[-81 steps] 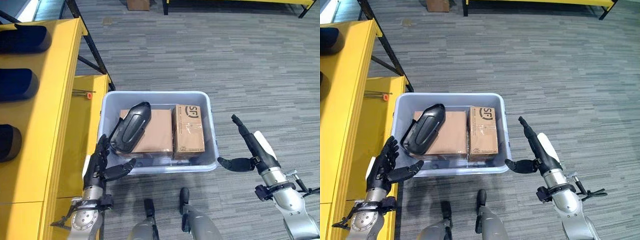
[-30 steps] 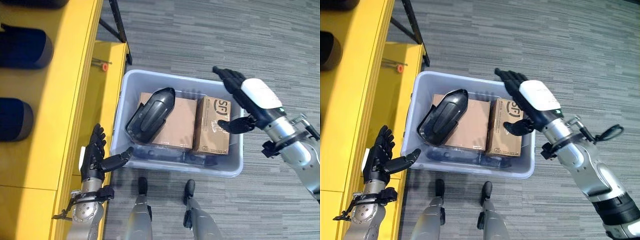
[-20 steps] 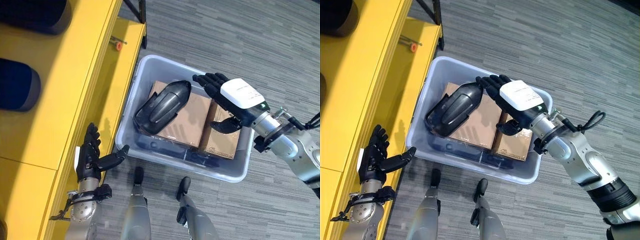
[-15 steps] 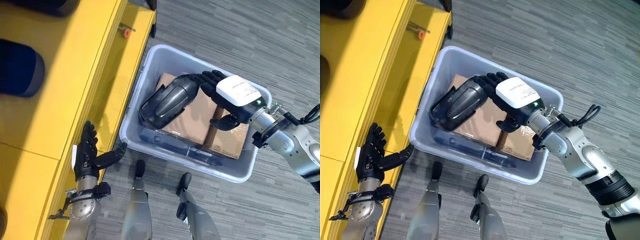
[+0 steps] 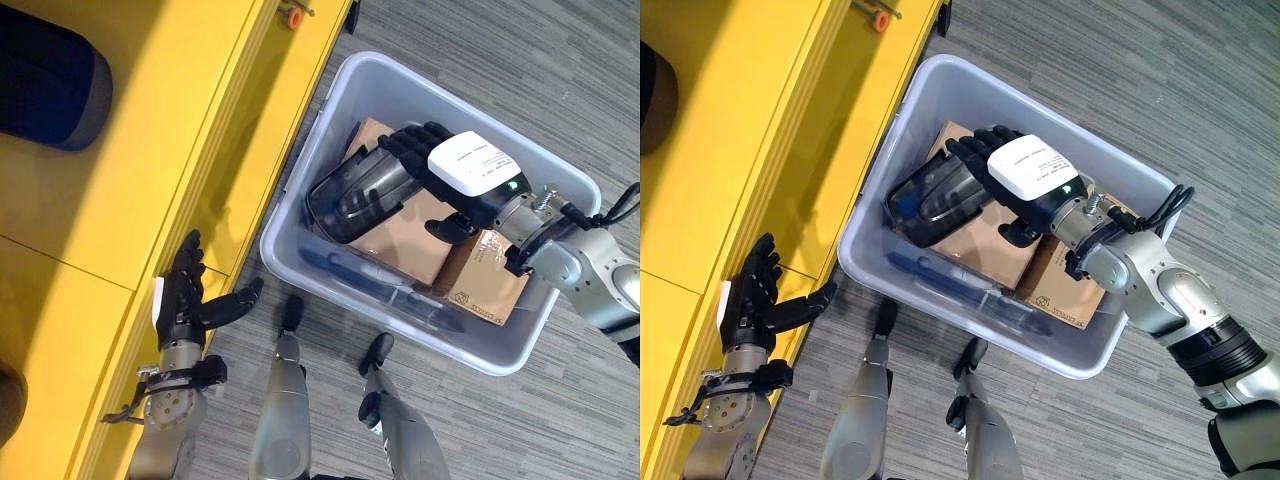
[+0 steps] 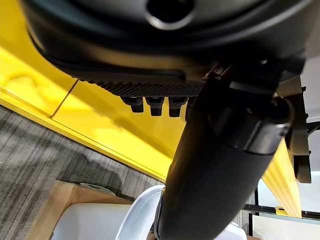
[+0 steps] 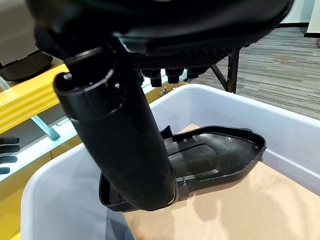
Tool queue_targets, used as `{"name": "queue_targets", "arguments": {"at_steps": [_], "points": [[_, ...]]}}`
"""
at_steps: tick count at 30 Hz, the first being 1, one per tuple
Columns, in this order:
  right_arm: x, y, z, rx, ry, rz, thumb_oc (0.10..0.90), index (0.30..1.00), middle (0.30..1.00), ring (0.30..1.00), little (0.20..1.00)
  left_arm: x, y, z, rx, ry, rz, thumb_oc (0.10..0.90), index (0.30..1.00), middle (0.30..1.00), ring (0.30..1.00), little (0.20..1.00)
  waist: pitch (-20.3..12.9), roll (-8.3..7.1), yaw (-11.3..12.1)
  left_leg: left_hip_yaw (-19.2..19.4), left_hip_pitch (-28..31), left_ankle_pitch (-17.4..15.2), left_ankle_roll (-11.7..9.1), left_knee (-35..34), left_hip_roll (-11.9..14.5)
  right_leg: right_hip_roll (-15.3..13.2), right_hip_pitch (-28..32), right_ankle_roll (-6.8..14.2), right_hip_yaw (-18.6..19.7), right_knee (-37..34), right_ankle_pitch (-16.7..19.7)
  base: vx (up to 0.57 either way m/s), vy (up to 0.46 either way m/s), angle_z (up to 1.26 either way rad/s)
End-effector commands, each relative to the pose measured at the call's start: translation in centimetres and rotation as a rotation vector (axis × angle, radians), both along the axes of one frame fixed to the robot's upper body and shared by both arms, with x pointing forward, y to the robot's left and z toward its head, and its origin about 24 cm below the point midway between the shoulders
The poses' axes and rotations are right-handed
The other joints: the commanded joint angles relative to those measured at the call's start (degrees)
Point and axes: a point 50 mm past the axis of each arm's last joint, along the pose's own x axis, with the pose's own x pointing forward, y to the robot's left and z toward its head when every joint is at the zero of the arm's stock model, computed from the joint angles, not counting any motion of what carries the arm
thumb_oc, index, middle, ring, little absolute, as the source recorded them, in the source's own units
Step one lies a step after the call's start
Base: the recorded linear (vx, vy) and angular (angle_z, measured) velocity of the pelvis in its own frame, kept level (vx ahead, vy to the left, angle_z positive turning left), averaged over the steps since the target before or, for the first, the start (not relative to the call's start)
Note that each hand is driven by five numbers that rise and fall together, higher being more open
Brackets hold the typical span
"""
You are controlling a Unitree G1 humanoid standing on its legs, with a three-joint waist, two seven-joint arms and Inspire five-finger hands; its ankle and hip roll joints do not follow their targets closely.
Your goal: Move parts from the plastic box to the shelf.
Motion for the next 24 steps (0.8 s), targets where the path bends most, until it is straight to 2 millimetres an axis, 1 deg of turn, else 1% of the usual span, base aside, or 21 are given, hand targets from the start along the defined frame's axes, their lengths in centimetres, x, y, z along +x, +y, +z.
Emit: {"name": "queue_targets", "arguments": {"at_steps": [1, 10, 14, 21, 24], "points": [[0.1, 0.9, 4.2, -0.037, -0.198, 0.041, 0.900, 1.000, 1.000, 1.000, 1.000, -0.6, 0.4, 5.3, 0.084, -0.269, 0.002, 0.900, 1.000, 1.000, 1.000, 1.000, -0.7, 0.06, 0.1, 4.4, 0.5, 2.0, -0.9, -2.3, 2.5, -2.0, 3.4, 0.2, 1.2, 12.4, -16.6, 0.01, -0.038, 0.04], [0.4, 1.6, 4.3, -0.029, -0.233, 0.050, 0.900, 1.000, 1.000, 1.000, 1.000, -0.4, 0.1, 5.4, 0.075, -0.283, 0.001, 0.900, 1.000, 1.000, 1.000, 1.000, 0.3, 0.69, 0.1, 3.9, -0.3, 2.5, -1.0, -3.4, 2.3, -1.7, 2.0, 0.0, 0.5, 13.3, -17.6, 0.01, -0.019, 0.02], [0.5, 1.7, 3.8, -0.006, -0.231, 0.052, 0.900, 1.000, 1.000, 1.000, 1.000, -0.3, 0.0, 5.3, 0.073, -0.279, 0.004, 0.900, 1.000, 1.000, 1.000, 1.000, 0.9, 0.93, -0.1, 3.4, -1.1, 2.3, -0.8, -3.1, 2.0, -1.8, 1.3, -0.3, 0.1, 14.1, -18.1, 0.00, -0.004, 0.01], [0.8, 2.2, 2.7, -0.005, -0.208, 0.057, 0.900, 1.000, 1.000, 1.000, 1.000, -0.2, -0.2, 5.2, 0.068, -0.278, 0.007, 0.900, 1.000, 1.000, 1.000, 1.000, 0.9, 0.85, -0.2, 3.1, -2.5, 2.2, -0.7, -3.1, 1.7, -1.7, 0.3, -0.5, -0.3, 14.3, -18.4, 0.01, -0.016, 0.06], [0.9, 2.3, 2.6, 0.002, -0.206, 0.056, 0.900, 1.000, 1.000, 1.000, 1.000, -0.2, -0.1, 5.3, 0.071, -0.280, 0.009, 0.900, 1.000, 1.000, 1.000, 1.000, 0.9, 0.79, -0.3, 2.9, -3.1, 2.1, -0.6, -2.9, 1.6, -1.7, -0.3, -0.5, -0.5, 14.3, -18.5, 0.00, 0.000, 0.00]]}}
